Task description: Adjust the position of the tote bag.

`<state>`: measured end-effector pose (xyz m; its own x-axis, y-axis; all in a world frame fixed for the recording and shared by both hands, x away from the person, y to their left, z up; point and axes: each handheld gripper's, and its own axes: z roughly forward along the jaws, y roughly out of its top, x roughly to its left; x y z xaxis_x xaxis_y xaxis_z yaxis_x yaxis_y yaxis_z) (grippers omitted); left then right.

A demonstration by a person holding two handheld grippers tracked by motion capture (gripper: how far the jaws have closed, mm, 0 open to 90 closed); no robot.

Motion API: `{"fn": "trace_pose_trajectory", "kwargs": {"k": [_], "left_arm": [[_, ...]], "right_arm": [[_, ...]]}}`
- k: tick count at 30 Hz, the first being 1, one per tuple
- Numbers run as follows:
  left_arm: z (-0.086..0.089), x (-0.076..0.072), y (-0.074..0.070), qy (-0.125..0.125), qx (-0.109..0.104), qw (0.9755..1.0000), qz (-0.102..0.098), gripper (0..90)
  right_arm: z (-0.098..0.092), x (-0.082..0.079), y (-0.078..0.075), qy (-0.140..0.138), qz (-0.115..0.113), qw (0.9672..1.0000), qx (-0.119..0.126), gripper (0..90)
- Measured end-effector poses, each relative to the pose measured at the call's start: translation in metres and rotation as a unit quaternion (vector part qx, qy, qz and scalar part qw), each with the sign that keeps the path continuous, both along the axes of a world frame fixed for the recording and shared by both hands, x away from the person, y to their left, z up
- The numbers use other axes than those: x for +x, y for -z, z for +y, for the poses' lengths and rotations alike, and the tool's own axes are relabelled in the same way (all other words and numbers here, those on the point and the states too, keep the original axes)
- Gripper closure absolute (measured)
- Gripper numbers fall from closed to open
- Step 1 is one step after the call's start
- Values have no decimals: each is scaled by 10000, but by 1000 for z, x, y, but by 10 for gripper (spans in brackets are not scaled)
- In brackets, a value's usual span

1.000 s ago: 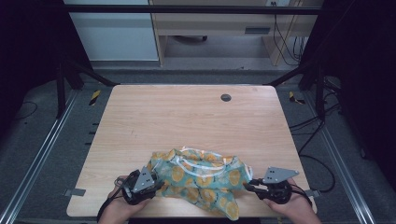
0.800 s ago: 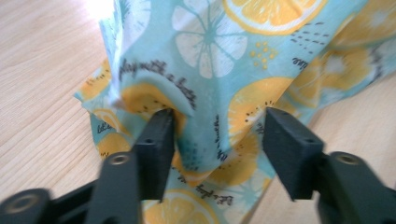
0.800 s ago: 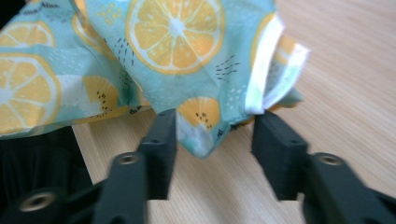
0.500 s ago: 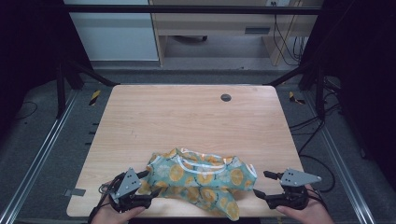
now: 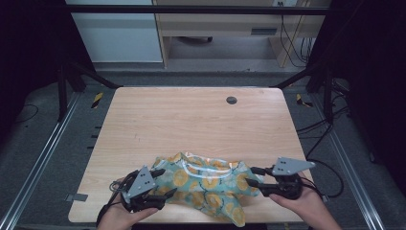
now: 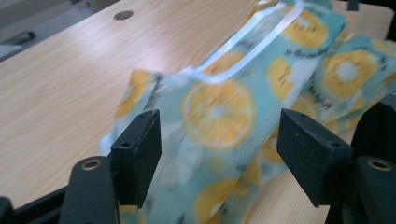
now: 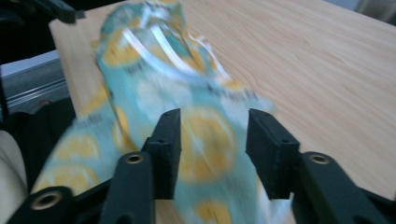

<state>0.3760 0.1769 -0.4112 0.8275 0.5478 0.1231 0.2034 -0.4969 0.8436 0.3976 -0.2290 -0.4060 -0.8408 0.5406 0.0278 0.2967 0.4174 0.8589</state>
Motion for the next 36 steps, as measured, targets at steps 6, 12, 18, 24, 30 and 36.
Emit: {"fn": "trace_pose_trajectory", "kwargs": {"k": [6, 12, 18, 24, 30, 36], "left_arm": [[-28, 7, 0, 442, 86, 9990, 78, 305], [-42, 13, 3, 678, 185, 9974, 149, 304], [-50, 18, 4, 750, 231, 9968, 154, 304], [-53, 21, 5, 760, 217, 9968, 133, 307], [-58, 23, 8, 798, 287, 9963, 165, 310], [-63, 22, 8, 892, 292, 9955, 118, 346]], "right_arm": [[47, 22, -17, -529, 48, 9985, -142, 679], [77, 41, -21, -802, 167, 9964, -208, 695], [101, 53, -21, -1010, 363, 9937, -317, 671], [110, 59, -13, -1088, 666, 9915, -259, 622], [111, 58, -9, -1211, 885, 9883, -268, 650], [109, 53, -9, -1409, 829, 9859, -344, 862]]}}
